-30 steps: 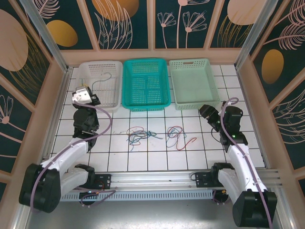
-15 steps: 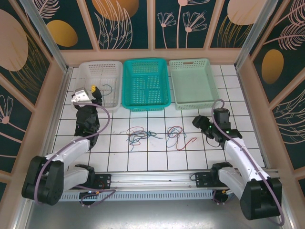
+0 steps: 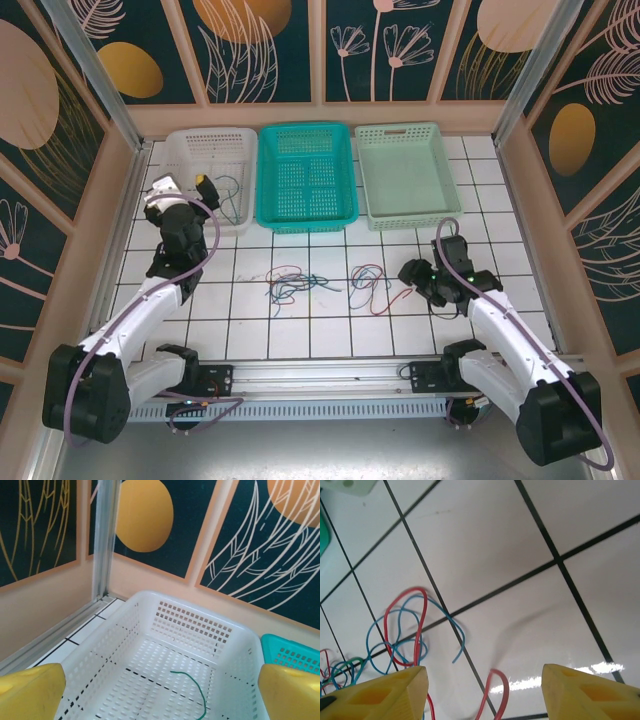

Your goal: Untangle the cables

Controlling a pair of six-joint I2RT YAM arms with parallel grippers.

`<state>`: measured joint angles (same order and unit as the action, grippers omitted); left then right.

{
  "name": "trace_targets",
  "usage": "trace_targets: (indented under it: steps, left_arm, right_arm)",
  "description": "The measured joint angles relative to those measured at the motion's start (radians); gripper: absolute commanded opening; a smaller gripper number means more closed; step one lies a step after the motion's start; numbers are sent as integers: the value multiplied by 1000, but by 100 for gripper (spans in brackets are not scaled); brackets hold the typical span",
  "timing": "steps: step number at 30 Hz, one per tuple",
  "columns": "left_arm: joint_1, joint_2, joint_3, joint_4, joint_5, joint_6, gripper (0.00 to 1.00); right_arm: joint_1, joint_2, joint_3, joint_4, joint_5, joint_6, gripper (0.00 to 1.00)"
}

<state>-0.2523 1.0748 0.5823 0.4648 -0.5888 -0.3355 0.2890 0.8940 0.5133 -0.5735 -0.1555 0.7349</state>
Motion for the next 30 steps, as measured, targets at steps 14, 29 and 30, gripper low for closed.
trace_targets:
  steps: [14,29,30]
  left_arm:
    - [0,55,1,-107,-22,-36,93]
    - [0,3,41,-172,145,-37,89]
    - [0,7,50,-183,178,-42,88]
  right_arm:
    - [24,61,-27,46,-3,66,36]
    - [23,72,-32,89,5,57,29]
    - [23,82,-35,96,3,56,28]
